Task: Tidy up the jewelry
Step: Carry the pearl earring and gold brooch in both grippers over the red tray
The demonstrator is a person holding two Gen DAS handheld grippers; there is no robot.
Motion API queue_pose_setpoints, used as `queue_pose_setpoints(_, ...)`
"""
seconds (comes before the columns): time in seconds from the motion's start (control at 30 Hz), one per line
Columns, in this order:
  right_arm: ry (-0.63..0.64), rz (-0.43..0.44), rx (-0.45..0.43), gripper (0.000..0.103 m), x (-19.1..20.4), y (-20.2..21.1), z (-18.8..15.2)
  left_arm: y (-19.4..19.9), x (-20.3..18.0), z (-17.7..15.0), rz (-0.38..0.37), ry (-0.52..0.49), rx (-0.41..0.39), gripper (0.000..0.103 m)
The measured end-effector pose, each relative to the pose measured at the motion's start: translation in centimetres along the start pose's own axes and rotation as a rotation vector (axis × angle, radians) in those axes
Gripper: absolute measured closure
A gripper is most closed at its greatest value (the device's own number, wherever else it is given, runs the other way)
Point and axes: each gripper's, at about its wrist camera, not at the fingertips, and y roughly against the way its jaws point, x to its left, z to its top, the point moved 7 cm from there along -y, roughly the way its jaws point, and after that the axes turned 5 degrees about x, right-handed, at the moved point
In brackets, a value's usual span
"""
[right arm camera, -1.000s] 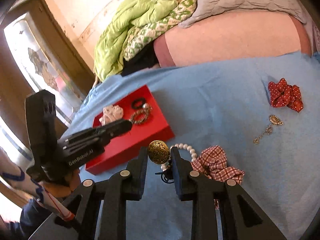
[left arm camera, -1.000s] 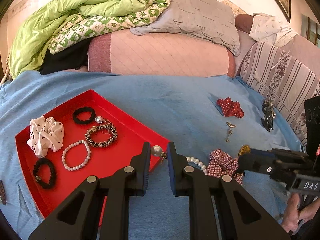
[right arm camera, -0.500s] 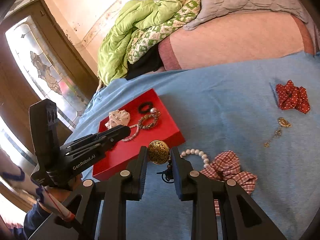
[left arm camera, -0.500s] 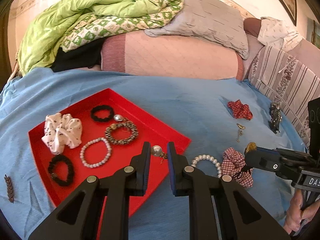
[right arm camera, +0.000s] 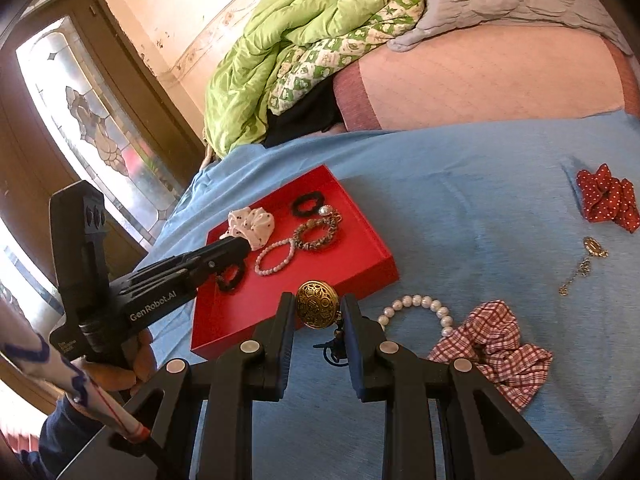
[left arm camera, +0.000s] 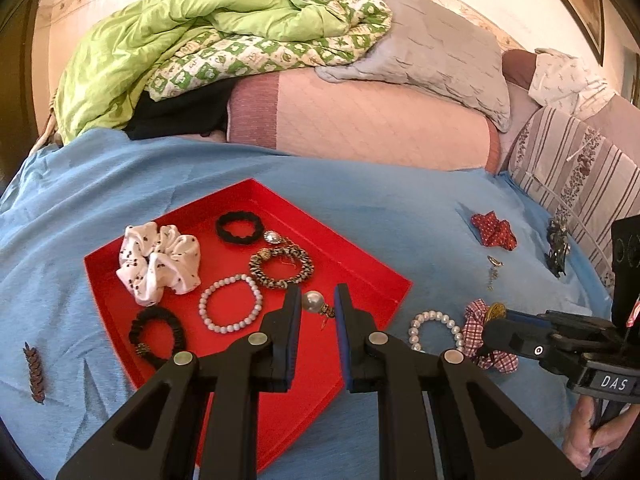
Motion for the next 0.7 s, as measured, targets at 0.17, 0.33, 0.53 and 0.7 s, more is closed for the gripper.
queue_pose_setpoints(0.17,0.006,0.006,0.006,0.078,0.6,-0.6,-0.1,0.3,0.9,-0.1,0.006,0.013,-0.003,0.087)
queue_pose_setpoints(0.33,0.01,0.012,0.009,0.078,1.2,-1.1,-0.1,0.4,1.2,-0.1,0.007,0.016,-0.005,0.087)
queue_pose_setpoints(0.53,0.018,0.012,0.017,0.078,2.0,-1.8,-0.3,0.8,2.1,-0.2,0.013,0.025,-0.009,0.087)
queue_pose_setpoints(0.7,0.0,0.01,0.016,0.078,2.4,-2.3,0.1,1.5,3.4,-0.2,0.019,0.05,-0.02,0.087)
